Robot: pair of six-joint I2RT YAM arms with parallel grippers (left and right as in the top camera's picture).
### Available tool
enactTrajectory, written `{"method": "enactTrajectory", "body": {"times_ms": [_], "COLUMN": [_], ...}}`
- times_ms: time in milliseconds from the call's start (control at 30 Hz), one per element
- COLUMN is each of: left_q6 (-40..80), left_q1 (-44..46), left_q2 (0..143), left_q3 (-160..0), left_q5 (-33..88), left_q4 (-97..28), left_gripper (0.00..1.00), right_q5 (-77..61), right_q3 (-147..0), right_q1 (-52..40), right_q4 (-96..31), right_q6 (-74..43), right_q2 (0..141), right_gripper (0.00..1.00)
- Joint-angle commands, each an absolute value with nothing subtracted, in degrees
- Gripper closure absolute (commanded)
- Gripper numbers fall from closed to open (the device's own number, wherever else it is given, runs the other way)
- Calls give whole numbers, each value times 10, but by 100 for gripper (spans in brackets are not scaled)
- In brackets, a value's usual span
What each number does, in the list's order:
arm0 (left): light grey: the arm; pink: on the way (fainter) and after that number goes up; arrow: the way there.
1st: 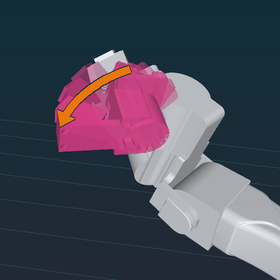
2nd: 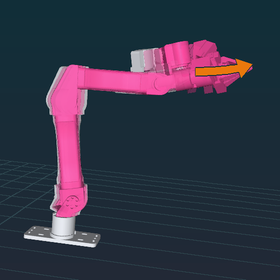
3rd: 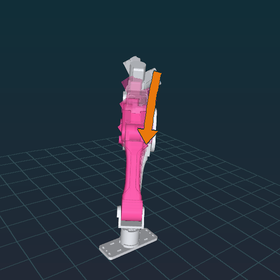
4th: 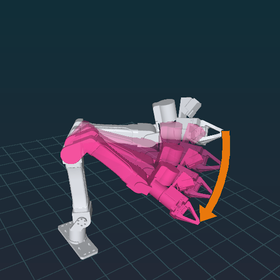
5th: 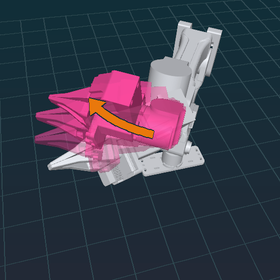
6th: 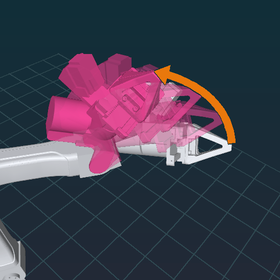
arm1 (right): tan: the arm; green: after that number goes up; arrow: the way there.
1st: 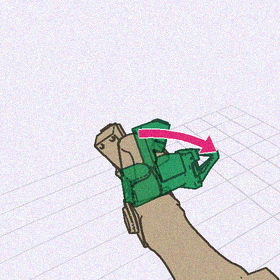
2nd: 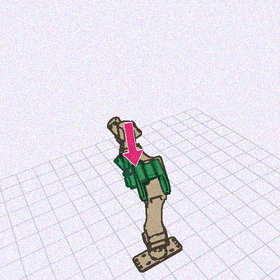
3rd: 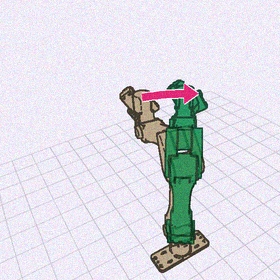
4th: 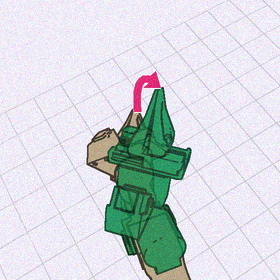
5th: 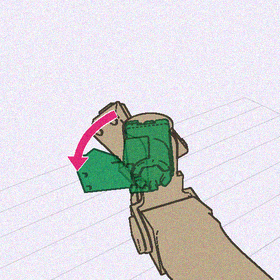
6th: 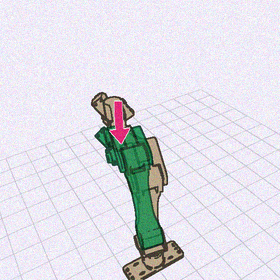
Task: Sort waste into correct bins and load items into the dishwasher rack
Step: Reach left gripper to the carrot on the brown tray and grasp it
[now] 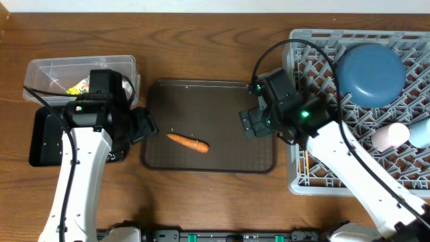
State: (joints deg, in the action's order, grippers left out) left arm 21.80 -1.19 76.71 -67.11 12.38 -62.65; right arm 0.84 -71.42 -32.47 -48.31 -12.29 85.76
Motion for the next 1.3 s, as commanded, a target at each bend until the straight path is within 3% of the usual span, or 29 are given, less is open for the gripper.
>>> {"method": "enactTrajectory", "body": {"times_ms": [0, 533, 1000, 1033, 1167, 1267], "left_q6": [283, 669, 689, 689, 688, 686], "left_q1": [9, 187, 203, 203, 203, 203], "left_q2": [768, 820, 989, 989, 989, 989], "left_q3": [-645, -496, -493, -493, -493, -493], "left_q5": [146, 143, 139, 139, 139, 139], "left_q4": [-617, -366, -256, -256, -258, -265], "left_gripper": [29, 29, 30, 31, 53, 60], "right_q5": [48, 75, 75, 75, 75, 75], "right_q3": [-712, -712, -712, -712, -712, -712], "right_q1": [-312, -168, -119, -119, -119, -119], "right_q4": [-489, -584, -626, -626, -626, -627], "right_q6": [-154, -101, -78, -78, -78, -78], "right_q2": [857, 715, 696, 696, 696, 696], "right_gripper": [9, 6, 4, 5, 4, 5]}}
